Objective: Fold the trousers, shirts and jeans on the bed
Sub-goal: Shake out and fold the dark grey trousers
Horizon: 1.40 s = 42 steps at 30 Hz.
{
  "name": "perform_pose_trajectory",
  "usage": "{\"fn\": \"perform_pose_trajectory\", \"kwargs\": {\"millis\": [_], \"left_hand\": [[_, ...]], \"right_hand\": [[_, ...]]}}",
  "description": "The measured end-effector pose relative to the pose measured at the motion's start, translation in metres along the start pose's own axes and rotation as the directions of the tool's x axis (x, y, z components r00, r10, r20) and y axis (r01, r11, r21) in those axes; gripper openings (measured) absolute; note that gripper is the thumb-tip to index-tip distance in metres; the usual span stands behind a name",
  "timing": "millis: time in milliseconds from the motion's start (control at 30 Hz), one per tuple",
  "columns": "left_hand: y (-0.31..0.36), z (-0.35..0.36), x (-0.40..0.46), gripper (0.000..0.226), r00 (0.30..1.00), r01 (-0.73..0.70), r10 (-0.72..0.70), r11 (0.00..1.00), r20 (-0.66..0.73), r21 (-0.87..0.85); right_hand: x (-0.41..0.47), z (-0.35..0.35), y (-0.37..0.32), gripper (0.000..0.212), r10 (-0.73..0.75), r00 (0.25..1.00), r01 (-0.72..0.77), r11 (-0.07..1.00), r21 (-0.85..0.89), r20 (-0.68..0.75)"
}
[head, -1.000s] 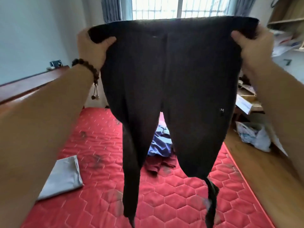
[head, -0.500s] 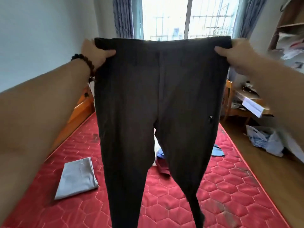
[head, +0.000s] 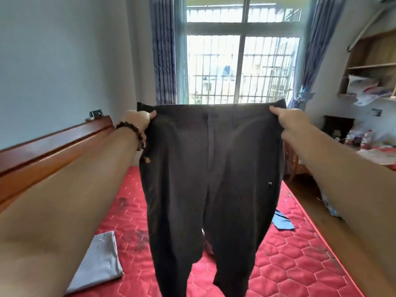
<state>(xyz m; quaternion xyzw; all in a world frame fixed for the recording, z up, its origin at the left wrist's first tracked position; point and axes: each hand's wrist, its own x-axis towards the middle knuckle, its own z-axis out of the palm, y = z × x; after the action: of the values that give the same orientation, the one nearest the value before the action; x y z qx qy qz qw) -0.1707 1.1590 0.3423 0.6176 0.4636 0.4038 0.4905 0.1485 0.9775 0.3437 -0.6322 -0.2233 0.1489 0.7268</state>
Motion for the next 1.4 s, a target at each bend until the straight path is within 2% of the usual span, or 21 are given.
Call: {"fn": "perform_pose_trajectory", "kwargs": {"millis": [33,67,133,233,300,367,433,500,567,633,700,733,800,867,933,1000,1067,1133,1267,1333,1400], "left_hand": [[0.002,0.014,-0.008,0.052,0.988,-0.057,0.067,0.996,-0.142,0.074],[0.004,0.028,-0.015,0.047,0.966,-0.104,0.112,0.993,-0.231,0.05],[0.008,0.056,-0.027,0.028,0.956,-0.182,0.138,0.972,-0.26,-0.151],[0.015,0.091,-0.041,0.021,0.984,-0.175,0.145,0.91,-0.106,-0.376],[0.021,0.104,-0.047,0.021,0.982,-0.182,0.19,0.89,-0.023,-0.417],[0.024,0.109,-0.053,0.029,0.971,-0.179,0.23,0.876,0.062,-0.447],[0.024,0.107,-0.057,0.044,0.95,-0.158,0.265,0.865,0.166,-0.477],[0.022,0.099,-0.058,0.038,0.934,-0.205,0.312,0.868,0.175,-0.453],[0.022,0.085,-0.056,0.023,0.93,-0.229,0.335,0.853,0.155,-0.47],[0.025,0.068,-0.051,0.009,0.926,-0.25,0.356,0.829,0.127,-0.5],[0.031,0.051,-0.046,0.006,0.91,-0.277,0.393,0.812,0.13,-0.514],[0.034,0.043,-0.044,0.008,0.896,-0.291,0.42,0.802,0.145,-0.521],[0.04,0.031,-0.043,0.01,0.866,-0.323,0.47,0.787,0.17,-0.526],[0.044,0.023,-0.042,0.012,0.844,-0.364,0.508,0.779,0.172,-0.511],[0.044,0.018,-0.043,0.014,0.826,-0.434,0.549,0.766,0.131,-0.474],[0.04,0.013,-0.046,0.029,0.807,-0.536,0.59,0.743,0.013,-0.401],[0.033,0.009,-0.047,0.043,0.782,-0.616,0.612,0.73,-0.118,-0.295],[0.025,0.004,-0.049,0.048,0.736,-0.676,0.644,0.71,-0.209,-0.197],[0.011,-0.004,-0.055,0.037,0.651,-0.747,0.683,0.655,-0.331,-0.117],[0.007,-0.008,-0.056,0.029,0.646,-0.749,0.692,0.657,-0.323,-0.091],[0.004,-0.012,-0.055,0.016,0.7,-0.714,0.683,0.681,-0.21,-0.162]], "right_hand": [[-0.006,0.011,0.003,0.036,0.017,0.997,-0.016,1.0,0.015,-0.076],[-0.014,0.022,0.005,0.04,0.035,0.994,-0.028,0.998,0.062,-0.104],[-0.033,0.046,0.007,0.038,0.046,0.998,-0.038,0.987,0.158,-0.049],[-0.068,0.085,0.007,0.037,-0.017,0.986,-0.017,0.979,0.203,0.167],[-0.09,0.106,0.003,0.04,-0.061,0.965,0.01,0.981,0.195,0.256],[-0.103,0.116,-0.003,0.042,-0.046,0.955,-0.002,0.987,0.162,0.292],[-0.108,0.119,-0.011,0.057,-0.02,0.92,-0.081,0.967,0.24,0.392],[-0.107,0.117,-0.02,0.072,-0.032,0.851,-0.12,0.96,0.253,0.524],[-0.104,0.11,-0.029,0.074,-0.081,0.809,-0.055,0.976,0.212,0.582],[-0.096,0.099,-0.038,0.059,-0.208,0.84,0.125,0.973,0.194,0.501],[-0.08,0.082,-0.045,0.041,-0.361,0.884,0.385,0.923,-0.024,0.298],[-0.072,0.073,-0.045,0.048,-0.383,0.892,0.426,0.889,-0.165,0.24],[-0.063,0.059,-0.037,0.087,-0.184,0.926,0.275,0.928,-0.253,0.331],[-0.061,0.055,-0.025,0.099,-0.016,0.829,0.101,0.988,-0.121,0.559],[-0.062,0.059,-0.018,0.07,-0.113,0.775,0.088,0.994,0.072,0.622],[-0.069,0.068,-0.016,0.037,-0.25,0.791,0.122,0.959,0.257,0.559],[-0.073,0.074,-0.017,0.019,-0.303,0.802,0.128,0.929,0.347,0.515],[-0.079,0.079,-0.02,0.016,-0.306,0.802,0.111,0.92,0.375,0.512],[-0.095,0.091,-0.022,0.018,-0.297,0.81,0.074,0.907,0.414,0.506],[-0.1,0.095,-0.023,0.018,-0.309,0.807,0.064,0.893,0.446,0.504],[-0.105,0.096,-0.023,0.018,-0.31,0.808,0.063,0.89,0.451,0.5]]}}
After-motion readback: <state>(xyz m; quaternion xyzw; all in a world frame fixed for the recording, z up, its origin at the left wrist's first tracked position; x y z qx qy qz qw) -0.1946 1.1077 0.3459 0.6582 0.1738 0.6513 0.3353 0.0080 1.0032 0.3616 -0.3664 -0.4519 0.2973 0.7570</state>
